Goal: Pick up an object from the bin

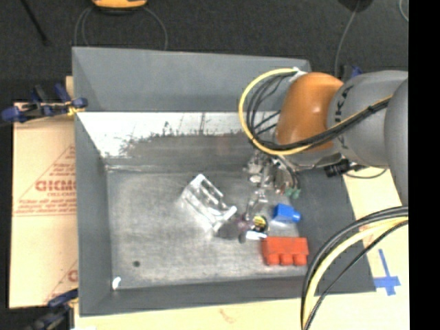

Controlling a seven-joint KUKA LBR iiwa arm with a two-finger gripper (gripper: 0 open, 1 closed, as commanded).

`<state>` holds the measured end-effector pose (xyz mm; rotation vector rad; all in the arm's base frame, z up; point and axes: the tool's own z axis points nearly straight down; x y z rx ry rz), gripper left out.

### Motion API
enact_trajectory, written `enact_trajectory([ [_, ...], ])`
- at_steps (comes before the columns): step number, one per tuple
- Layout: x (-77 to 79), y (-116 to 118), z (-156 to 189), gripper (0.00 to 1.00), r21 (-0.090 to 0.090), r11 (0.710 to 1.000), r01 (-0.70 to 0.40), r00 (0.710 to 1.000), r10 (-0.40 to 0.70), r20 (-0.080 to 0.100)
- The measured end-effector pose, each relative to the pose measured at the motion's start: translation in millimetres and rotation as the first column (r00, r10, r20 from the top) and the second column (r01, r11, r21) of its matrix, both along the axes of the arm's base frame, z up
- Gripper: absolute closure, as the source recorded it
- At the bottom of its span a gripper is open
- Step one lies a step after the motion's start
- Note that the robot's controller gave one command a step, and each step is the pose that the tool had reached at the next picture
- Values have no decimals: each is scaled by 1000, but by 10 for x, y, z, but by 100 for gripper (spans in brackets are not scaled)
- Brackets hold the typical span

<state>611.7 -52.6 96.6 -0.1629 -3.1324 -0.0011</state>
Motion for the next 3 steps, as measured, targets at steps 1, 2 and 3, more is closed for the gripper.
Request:
enact_trajectory([
  [1, -319, -97, -192, 0, 0, 1000, -15, 1000, 15, 25],
  [2, -534, 320, -204, 0, -6, 998, -56, 998, 56, 27],
  [3, -571, 554, -206, 0, -7, 997, -79, 997, 79, 24],
])
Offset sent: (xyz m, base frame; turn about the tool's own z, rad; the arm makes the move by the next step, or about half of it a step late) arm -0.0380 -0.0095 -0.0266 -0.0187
